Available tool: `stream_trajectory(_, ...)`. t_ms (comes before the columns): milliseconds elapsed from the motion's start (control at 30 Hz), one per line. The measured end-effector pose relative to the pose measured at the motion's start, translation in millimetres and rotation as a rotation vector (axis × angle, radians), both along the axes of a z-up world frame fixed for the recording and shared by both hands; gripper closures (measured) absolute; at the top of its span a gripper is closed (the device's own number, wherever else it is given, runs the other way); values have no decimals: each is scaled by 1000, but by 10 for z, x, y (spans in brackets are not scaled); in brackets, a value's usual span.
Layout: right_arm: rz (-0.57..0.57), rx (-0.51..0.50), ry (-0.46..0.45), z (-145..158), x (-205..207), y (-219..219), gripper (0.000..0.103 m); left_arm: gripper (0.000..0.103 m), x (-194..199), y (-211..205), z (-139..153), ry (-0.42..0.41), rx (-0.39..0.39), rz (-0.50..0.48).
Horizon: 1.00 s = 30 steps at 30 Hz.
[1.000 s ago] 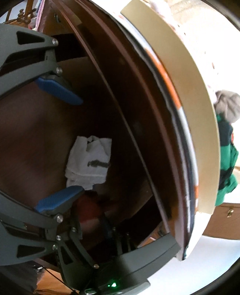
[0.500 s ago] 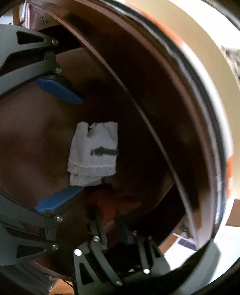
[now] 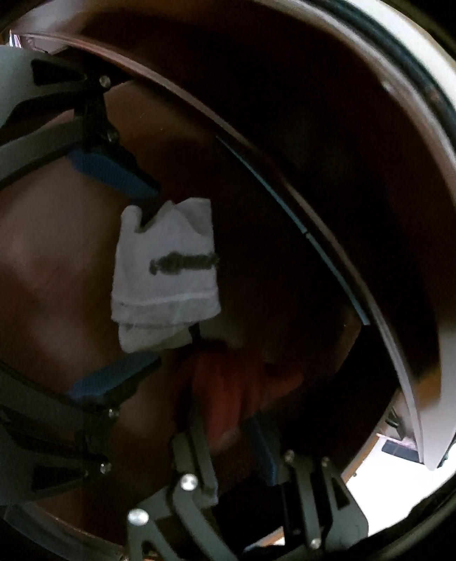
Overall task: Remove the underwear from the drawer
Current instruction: 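Close the left tool on the white sock while the right tool grasps the dark red sock, then lift both held socks up out of the drawer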
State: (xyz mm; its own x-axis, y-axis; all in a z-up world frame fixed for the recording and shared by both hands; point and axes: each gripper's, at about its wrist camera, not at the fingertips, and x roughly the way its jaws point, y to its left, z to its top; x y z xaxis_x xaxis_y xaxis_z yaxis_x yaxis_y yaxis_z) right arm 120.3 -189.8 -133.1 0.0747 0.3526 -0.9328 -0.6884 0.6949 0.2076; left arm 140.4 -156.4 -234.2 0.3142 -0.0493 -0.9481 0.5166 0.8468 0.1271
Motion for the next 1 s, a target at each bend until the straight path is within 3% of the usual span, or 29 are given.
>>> stream_trajectory(167, -1, 10, 7, -7, 21, -43, 70, 27, 72, -79, -46, 20, 10, -16)
stream_trajectory(233, 1, 9, 9, -5, 26, -43, 70, 43, 112, -108, -62, 35, 5, -19)
stream_trajectory(300, 1, 10, 12, 5, 33, -47, 70, 64, 124, -137, -62, 44, -5, -32)
stream_trajectory(400, -2, 13, 14, 19, 47, -58, 70, 83, 138, -156, -43, 54, -24, -41)
stream_trajectory(833, 2, 32, 0, 29, 29, -91, 70, 87, 10, -46, 296, -25, -135, 47)
stream_trajectory(1000, 22, 67, -30, 117, -14, -117, 70, 87, -218, 236, 383, -85, -167, 94)
